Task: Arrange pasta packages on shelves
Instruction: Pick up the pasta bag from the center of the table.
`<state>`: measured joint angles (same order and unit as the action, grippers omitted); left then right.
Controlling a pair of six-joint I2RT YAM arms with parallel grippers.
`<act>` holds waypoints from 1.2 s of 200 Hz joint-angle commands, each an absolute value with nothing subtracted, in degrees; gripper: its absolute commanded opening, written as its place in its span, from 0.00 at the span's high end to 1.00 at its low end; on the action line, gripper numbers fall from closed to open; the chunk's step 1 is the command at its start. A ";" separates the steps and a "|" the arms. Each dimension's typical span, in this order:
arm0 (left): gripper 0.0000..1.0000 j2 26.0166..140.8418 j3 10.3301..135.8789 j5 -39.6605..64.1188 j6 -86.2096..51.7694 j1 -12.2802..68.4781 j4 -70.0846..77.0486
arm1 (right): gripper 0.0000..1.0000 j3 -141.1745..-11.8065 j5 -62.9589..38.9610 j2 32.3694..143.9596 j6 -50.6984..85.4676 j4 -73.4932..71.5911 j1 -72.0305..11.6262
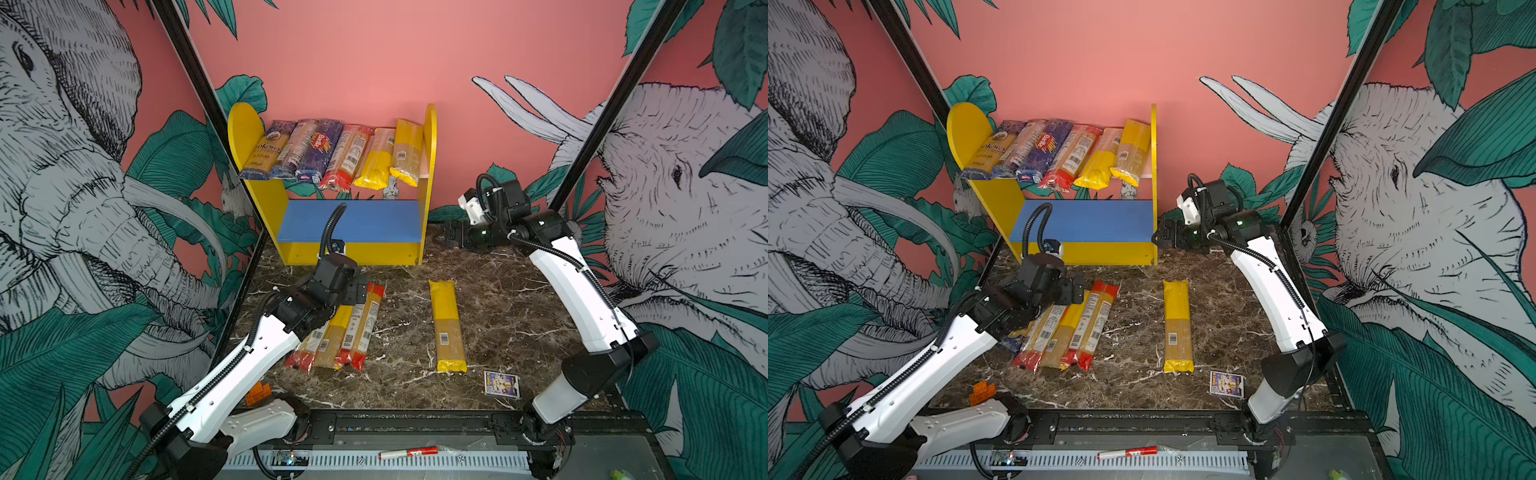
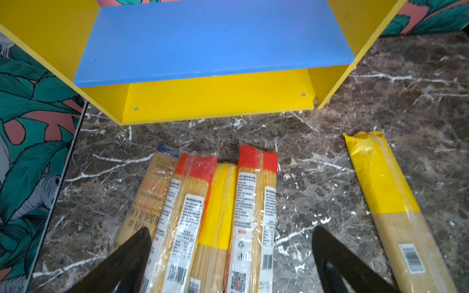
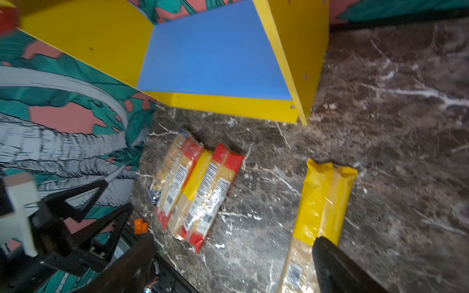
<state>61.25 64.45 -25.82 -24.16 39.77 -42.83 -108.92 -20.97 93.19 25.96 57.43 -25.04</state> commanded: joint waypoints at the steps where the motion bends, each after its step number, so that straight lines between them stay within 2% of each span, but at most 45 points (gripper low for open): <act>1: 0.01 57.24 60.39 -32.42 -31.34 43.02 -44.71 | 0.05 -104.41 -14.81 89.14 23.29 58.58 -25.69; 42: 0.01 57.46 55.03 -30.73 -32.05 44.02 -43.30 | 0.05 -93.31 -10.29 83.88 23.32 57.73 -25.80; 98: 0.01 67.94 60.71 -26.23 -22.62 43.96 -38.97 | 0.05 -79.31 -5.01 78.10 27.98 55.95 -26.86; 140: 0.01 70.99 62.70 -23.46 -17.16 43.69 -35.50 | 0.05 -72.25 -0.53 75.77 33.75 55.84 -30.92; 181: 0.01 70.07 62.40 -17.33 -17.05 40.52 -33.83 | 0.06 -68.19 3.08 75.12 39.85 55.76 -35.94; 198: 0.01 69.46 61.62 -14.70 -17.29 36.57 -32.96 | 0.06 -67.35 4.52 75.58 41.88 56.26 -38.23; 240: 0.01 68.55 60.50 -14.32 -17.26 33.92 -33.31 | 0.07 -64.93 6.95 75.72 46.96 56.61 -43.25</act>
<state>70.74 61.56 -15.68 -17.56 34.46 -34.04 -66.11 3.68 76.12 42.00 55.96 -41.01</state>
